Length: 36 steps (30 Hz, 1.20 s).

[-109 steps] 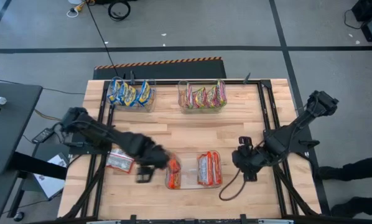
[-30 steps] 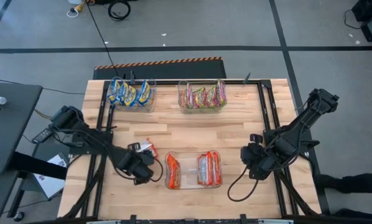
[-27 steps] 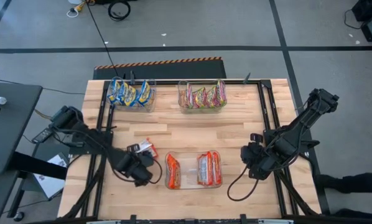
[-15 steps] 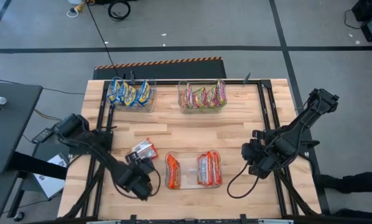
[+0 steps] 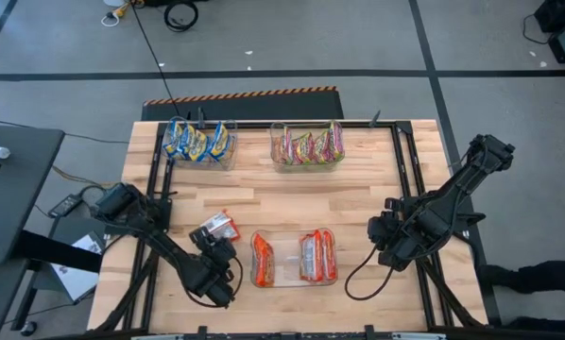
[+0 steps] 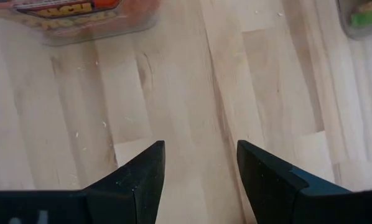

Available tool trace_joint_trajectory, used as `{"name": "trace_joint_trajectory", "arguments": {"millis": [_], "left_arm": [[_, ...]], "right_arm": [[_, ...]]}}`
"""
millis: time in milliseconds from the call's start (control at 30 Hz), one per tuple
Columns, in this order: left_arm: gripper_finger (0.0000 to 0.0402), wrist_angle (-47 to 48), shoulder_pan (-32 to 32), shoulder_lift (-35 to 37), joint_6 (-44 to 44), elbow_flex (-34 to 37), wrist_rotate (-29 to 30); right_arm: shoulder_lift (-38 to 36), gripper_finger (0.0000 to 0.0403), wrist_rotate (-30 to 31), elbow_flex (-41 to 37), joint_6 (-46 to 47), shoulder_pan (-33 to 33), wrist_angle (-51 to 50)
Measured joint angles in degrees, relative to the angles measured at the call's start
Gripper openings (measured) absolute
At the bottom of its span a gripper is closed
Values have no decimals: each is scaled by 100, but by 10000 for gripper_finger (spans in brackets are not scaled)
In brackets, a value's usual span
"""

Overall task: Sort Maruchan noodles
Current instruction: Put the orange noodle pack into the bottom transparent bin

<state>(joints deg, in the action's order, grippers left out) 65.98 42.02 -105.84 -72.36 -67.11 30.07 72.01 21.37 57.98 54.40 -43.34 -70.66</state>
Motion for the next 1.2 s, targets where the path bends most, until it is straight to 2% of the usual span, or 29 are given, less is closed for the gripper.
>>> {"name": "trace_joint_trajectory", "arguments": {"millis": [167,400,533,733,900,1033,1200], "left_arm": [[280,-409,-59,-82,106,313,168],[270,-929,-143,-205,-139,715,-28],[225,-907,-143,-216,-193,719,-50],[114,-490,-247,-120,-615,569,-245],[24,200,-475,316,-711,189,-651],[8,457,-855,1021,-961,-88,-902],[5,127,-1371,2072,-1751,-330,-977]], "right_arm": [[0,205,9,0,-3,-1,19],[0,205,-51,0,-5,-11,34],[0,205,-142,0,-52,-12,56],[2,201,-761,158,-93,-34,41],[2,195,-797,679,-269,-181,-62],[0,190,-738,1380,-589,-202,-388],[-9,183,43,2360,-1308,-178,-656]]}}
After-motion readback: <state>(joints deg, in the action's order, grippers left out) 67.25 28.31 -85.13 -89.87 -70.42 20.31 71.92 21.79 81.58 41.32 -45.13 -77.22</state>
